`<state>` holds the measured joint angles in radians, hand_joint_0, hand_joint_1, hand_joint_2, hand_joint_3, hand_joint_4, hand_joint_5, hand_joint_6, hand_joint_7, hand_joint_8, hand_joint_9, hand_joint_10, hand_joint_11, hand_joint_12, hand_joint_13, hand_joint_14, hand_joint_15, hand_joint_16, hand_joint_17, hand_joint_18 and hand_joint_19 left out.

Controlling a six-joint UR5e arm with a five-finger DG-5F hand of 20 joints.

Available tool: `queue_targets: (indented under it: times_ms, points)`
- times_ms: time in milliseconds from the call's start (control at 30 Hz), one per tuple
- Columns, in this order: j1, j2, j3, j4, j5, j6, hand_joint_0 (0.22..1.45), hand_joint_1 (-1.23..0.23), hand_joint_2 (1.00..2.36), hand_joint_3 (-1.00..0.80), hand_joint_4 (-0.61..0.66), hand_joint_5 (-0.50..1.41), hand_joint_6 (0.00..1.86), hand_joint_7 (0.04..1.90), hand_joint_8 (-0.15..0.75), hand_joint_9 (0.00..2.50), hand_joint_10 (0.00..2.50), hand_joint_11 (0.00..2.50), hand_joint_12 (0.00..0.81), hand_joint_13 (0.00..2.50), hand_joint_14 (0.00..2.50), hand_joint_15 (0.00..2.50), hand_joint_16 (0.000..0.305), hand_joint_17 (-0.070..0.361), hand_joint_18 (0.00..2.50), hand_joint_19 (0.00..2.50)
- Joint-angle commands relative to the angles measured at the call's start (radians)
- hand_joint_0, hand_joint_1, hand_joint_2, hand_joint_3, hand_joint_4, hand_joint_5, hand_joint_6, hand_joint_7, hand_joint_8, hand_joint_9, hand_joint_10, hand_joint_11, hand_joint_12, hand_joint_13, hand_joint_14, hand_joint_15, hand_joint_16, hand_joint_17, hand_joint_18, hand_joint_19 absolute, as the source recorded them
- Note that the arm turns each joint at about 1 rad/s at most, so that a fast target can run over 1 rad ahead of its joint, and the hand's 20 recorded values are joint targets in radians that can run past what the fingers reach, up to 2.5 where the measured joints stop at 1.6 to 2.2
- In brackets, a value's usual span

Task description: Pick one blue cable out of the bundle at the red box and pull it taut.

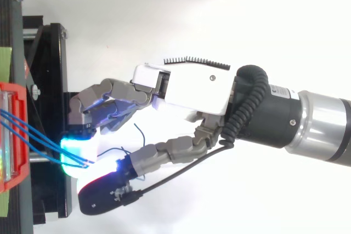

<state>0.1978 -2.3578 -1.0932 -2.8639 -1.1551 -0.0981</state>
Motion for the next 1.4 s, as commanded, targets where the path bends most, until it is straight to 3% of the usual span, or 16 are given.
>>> queue_targets:
  times_ms: [0,300,667,833,967,1067,1367]
  points:
    - [0.000,0.000,0.001,0.000,0.000,0.000,0.62,-0.81,1.02,-0.23,0.08,-0.18,0.83,1.13,0.370,0.77,0.01,0.64,0.422,0.59,0.01,0.18,0.057,0.129,0.75,0.34]
    - [0.000,0.000,0.001,0.000,0.000,0.000,0.68,-0.88,1.02,-0.13,0.02,-0.20,0.88,1.08,0.357,0.75,0.01,0.64,0.422,0.60,0.01,0.18,0.057,0.128,0.76,0.32]
    - [0.000,0.000,0.001,-0.009,0.000,0.005,0.79,-0.97,1.01,-0.44,0.01,-0.25,0.86,1.02,0.307,0.58,0.01,0.61,0.407,0.50,0.00,0.15,0.056,0.126,0.69,0.25]
    - [0.000,0.000,0.001,-0.009,0.000,0.005,0.71,-1.03,1.00,-0.50,0.05,-0.26,0.83,0.99,0.298,0.48,0.01,0.59,0.412,0.47,0.00,0.14,0.057,0.127,0.68,0.24]
    - [0.000,0.000,0.001,-0.009,0.000,0.005,0.56,-0.96,1.00,-0.50,0.12,-0.25,0.81,0.97,0.333,0.53,0.01,0.60,0.425,0.48,0.01,0.17,0.059,0.133,0.68,0.30]
    - [0.000,0.000,0.001,-0.009,0.000,0.005,0.51,-0.89,1.00,-0.50,0.17,-0.21,0.78,0.98,0.364,0.61,0.01,0.61,0.444,0.52,0.01,0.18,0.062,0.140,0.71,0.33]
    - [0.000,0.000,0.001,-0.009,0.000,0.005,0.58,-0.76,1.01,-0.44,0.14,-0.16,0.77,1.08,0.369,0.75,0.01,0.63,0.426,0.60,0.01,0.20,0.058,0.130,0.76,0.36]
